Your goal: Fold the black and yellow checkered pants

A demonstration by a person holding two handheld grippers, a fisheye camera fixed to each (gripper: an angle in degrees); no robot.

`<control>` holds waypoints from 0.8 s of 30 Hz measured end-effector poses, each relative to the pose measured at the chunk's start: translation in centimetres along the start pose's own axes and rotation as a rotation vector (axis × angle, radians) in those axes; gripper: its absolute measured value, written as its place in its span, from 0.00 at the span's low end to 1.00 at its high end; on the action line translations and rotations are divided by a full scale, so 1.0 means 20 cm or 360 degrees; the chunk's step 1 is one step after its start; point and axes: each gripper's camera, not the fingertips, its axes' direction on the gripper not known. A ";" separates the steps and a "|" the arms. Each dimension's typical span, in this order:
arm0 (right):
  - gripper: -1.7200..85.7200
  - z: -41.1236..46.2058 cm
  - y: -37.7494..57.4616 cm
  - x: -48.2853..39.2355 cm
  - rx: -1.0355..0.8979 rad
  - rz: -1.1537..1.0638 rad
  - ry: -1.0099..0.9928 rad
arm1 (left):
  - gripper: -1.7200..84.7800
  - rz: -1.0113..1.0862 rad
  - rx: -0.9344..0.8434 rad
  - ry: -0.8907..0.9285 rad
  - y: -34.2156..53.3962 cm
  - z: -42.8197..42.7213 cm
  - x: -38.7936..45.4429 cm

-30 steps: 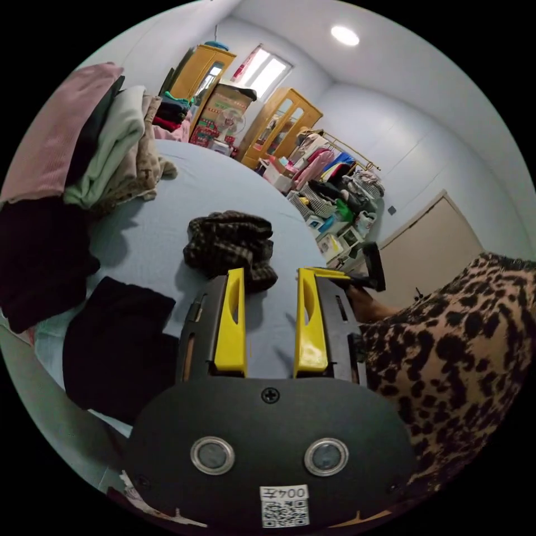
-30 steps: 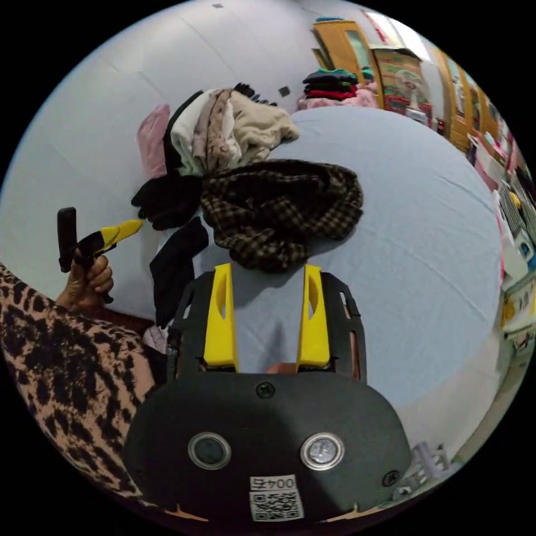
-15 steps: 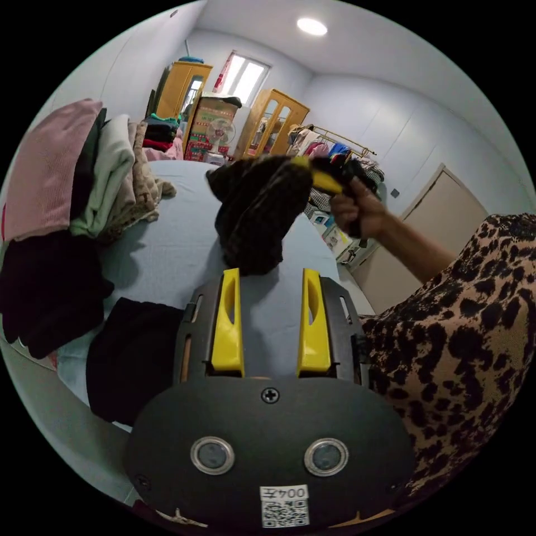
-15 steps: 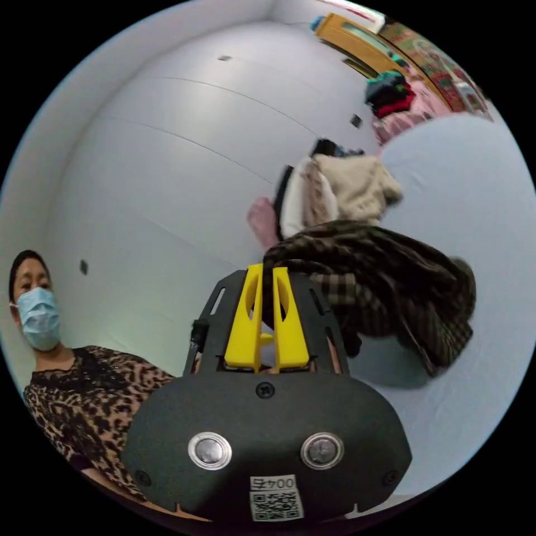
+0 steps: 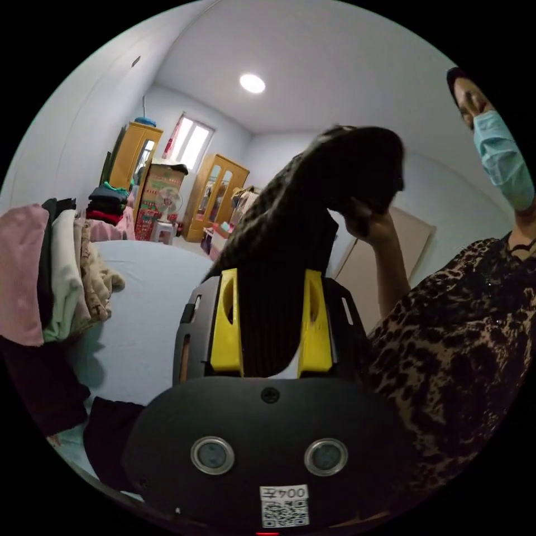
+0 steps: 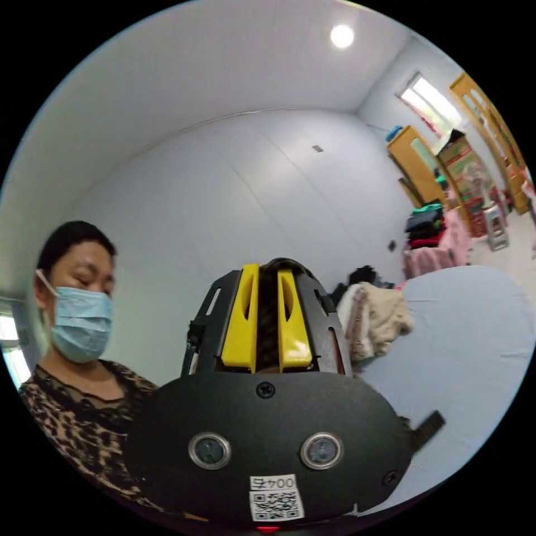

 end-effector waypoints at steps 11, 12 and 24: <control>0.15 0.12 0.91 0.83 -0.0415 0.0734 0.0466 | 0.17 -0.0423 -0.0737 -0.0135 0.55 0.70 -0.40; 0.15 0.12 1.01 0.81 -0.0413 0.0734 0.0510 | 0.17 -0.0365 -0.0758 -0.0165 0.56 0.75 -0.38; 0.15 0.26 1.28 0.70 -0.0557 0.0671 0.0621 | 0.19 0.0352 -0.1149 -0.0479 0.39 1.59 -0.38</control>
